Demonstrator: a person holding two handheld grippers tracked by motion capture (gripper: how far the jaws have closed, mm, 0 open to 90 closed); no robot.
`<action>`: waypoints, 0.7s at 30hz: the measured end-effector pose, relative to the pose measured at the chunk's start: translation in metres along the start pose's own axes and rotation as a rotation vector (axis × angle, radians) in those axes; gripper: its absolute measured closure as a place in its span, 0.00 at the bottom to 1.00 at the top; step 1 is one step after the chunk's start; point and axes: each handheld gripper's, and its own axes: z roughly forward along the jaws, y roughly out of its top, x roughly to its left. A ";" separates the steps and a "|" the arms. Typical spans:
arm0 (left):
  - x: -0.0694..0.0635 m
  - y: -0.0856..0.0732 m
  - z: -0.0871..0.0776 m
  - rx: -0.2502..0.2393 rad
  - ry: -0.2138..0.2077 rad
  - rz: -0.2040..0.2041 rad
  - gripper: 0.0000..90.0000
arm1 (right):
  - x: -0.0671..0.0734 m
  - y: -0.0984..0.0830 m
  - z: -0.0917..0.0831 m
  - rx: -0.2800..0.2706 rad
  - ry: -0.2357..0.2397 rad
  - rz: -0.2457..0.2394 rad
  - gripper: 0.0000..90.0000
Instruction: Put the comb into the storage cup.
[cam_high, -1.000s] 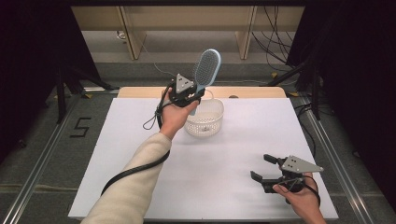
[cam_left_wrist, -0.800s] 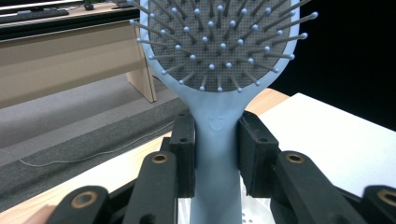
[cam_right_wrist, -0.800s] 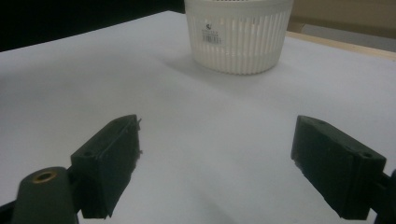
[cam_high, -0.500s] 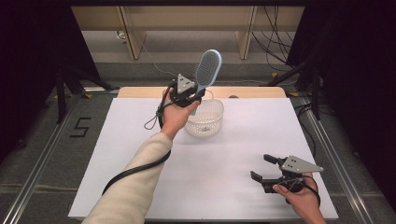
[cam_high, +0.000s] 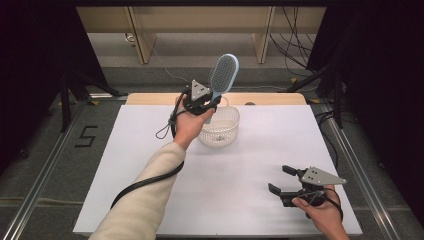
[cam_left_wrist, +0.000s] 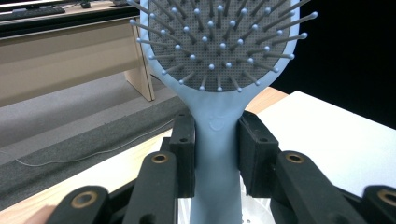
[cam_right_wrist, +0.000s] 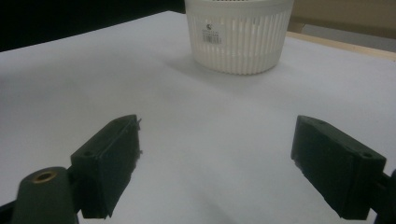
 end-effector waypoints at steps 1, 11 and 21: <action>0.000 0.000 0.000 0.001 0.000 0.000 0.77 | 0.000 0.000 0.000 0.000 0.000 0.000 0.18; -0.001 -0.001 0.002 0.003 -0.003 -0.001 0.77 | 0.000 0.000 0.000 0.001 0.000 0.001 0.18; 0.000 -0.003 0.006 0.008 -0.004 0.002 0.77 | 0.000 0.000 0.000 0.003 -0.001 -0.002 0.18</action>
